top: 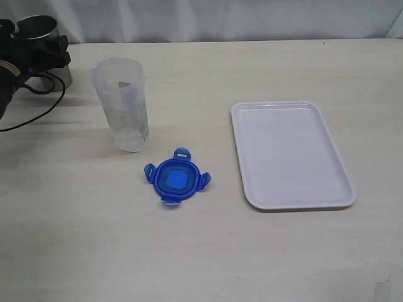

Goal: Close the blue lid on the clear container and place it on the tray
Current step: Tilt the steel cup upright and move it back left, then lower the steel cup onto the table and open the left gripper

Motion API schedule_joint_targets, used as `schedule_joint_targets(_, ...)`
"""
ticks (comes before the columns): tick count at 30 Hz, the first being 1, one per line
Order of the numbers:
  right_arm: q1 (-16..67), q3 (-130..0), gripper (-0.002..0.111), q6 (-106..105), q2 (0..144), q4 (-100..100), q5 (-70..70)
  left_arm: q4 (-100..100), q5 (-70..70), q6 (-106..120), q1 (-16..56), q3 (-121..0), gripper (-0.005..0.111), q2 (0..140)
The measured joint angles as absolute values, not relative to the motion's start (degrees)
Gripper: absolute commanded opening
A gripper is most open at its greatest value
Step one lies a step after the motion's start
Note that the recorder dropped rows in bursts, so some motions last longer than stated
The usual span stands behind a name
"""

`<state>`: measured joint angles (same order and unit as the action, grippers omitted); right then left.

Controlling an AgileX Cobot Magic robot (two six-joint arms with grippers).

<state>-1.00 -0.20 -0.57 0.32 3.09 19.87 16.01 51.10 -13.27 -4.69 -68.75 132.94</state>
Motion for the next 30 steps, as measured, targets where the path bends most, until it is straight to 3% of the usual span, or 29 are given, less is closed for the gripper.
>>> schedule_joint_targets(5,-1.0,-0.2,0.004,-0.6,0.3,3.1,19.9,16.0,51.1,-13.3,-4.7,-68.8,0.074,132.9)
schedule_joint_targets(18,-1.0,-0.2,0.004,-0.6,0.3,3.1,19.9,16.6,49.5,-13.3,-4.7,-69.1,0.078,132.8)
schedule_joint_targets(24,-1.0,-0.2,0.004,-0.6,0.3,3.1,19.9,17.2,48.6,-13.3,-4.7,-69.1,0.102,132.8)
schedule_joint_targets(30,-1.0,-0.2,0.004,-0.6,0.3,3.1,19.9,17.4,46.7,-13.3,-4.7,-69.1,0.104,132.8)
